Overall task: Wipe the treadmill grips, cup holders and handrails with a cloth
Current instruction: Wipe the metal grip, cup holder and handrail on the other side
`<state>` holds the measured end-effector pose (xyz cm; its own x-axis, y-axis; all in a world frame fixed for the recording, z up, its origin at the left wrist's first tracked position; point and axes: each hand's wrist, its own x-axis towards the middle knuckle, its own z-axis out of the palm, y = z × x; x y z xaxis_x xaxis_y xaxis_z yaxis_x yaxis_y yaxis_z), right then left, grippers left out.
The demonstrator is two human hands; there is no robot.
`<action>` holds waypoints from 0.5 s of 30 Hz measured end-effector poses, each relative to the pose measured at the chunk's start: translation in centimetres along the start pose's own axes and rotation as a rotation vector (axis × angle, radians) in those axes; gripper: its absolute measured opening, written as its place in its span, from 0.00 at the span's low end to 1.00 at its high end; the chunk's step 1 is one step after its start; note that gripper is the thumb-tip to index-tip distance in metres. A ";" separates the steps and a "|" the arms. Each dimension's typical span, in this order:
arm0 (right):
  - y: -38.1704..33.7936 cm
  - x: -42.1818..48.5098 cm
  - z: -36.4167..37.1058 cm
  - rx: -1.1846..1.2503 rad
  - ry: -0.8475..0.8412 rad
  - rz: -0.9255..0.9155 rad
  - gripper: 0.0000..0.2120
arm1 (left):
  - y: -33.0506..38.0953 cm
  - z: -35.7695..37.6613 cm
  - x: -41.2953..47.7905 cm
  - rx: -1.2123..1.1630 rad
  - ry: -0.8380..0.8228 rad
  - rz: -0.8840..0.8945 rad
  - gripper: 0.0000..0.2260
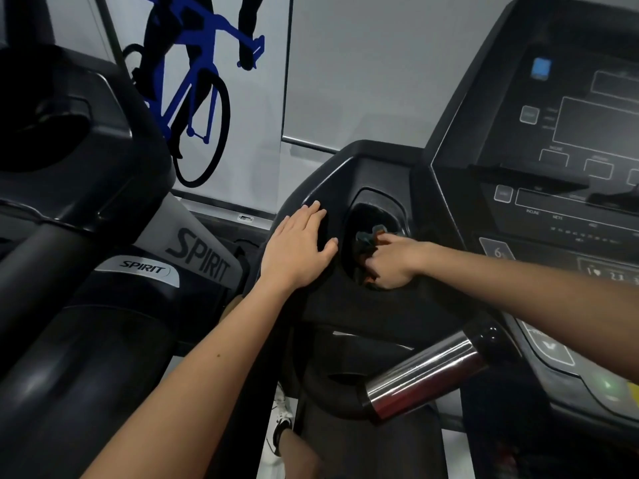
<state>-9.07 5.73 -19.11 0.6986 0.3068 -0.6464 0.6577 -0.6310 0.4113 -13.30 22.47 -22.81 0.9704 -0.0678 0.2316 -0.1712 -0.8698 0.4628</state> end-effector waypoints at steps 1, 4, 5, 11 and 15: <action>-0.3 -0.3 -0.3 0.085 -0.019 -0.026 0.21 | 0.0 0.0 0.0 -0.001 0.003 -0.001 0.26; -0.3 -1.8 -0.5 0.464 -0.050 -0.113 0.17 | 0.0 0.0 0.0 -0.011 -0.014 0.002 0.26; -0.2 -2.5 -0.1 0.622 -0.013 -0.135 0.17 | -0.1 -0.1 0.1 -0.022 -0.018 0.006 0.26; -2.6 -4.7 2.8 0.953 0.468 -0.351 0.26 | -0.3 -0.5 0.5 -0.151 0.001 0.001 0.21; -3.1 -3.0 1.7 0.829 0.531 -0.336 0.29 | -0.4 -0.7 0.4 -0.385 0.066 -0.043 0.15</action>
<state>-13.71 5.50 -19.53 0.6811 0.7051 -0.1975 0.5820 -0.6849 -0.4383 -12.91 23.15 -22.32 0.9672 0.0075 0.2539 -0.1940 -0.6233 0.7575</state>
